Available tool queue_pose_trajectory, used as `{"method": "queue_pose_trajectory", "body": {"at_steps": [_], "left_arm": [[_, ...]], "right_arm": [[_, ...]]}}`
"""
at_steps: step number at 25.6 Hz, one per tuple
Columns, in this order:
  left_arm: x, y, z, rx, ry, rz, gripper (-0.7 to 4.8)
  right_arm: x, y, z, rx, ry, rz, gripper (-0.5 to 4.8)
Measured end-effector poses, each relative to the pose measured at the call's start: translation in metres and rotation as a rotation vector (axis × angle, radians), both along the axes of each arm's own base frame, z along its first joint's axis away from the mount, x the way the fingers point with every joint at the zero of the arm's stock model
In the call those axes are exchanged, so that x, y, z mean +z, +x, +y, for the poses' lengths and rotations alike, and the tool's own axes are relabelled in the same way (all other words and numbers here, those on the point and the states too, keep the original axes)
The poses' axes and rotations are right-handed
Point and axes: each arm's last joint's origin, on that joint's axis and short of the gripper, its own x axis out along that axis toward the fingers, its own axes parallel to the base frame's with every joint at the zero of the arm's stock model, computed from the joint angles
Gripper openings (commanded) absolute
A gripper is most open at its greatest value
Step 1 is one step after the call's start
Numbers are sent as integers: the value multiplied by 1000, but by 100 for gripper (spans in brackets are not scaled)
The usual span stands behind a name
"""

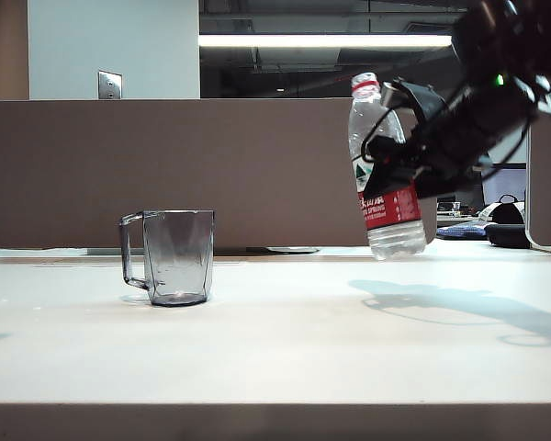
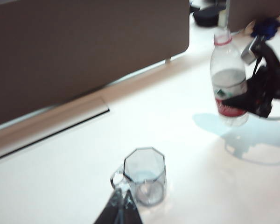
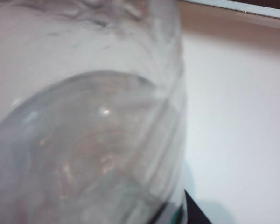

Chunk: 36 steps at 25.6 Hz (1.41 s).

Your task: Pick up the mineral water bottle on the table and pour water into the mug until it's half full.

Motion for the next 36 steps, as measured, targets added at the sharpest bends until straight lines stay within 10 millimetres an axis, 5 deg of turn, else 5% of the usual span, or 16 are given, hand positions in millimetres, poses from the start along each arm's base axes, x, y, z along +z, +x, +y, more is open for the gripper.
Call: {"method": "queue_pose_trajectory", "body": {"at_steps": [6, 13, 18, 25, 36], "left_arm": [[4, 0, 0, 5, 38, 105, -5], [13, -3, 2, 12, 40, 103, -5], [13, -7, 4, 10, 40, 105, -5], [16, -21, 10, 8, 27, 79, -5], [8, -23, 11, 8, 64, 157, -5]], "right_arm": [[51, 4, 17, 89, -230, 18, 328], [91, -11, 68, 227, -548, -114, 328], [89, -22, 91, 251, -715, -158, 328], [58, -20, 116, 246, -855, -101, 328], [48, -21, 125, 235, -1082, -115, 328]]}}
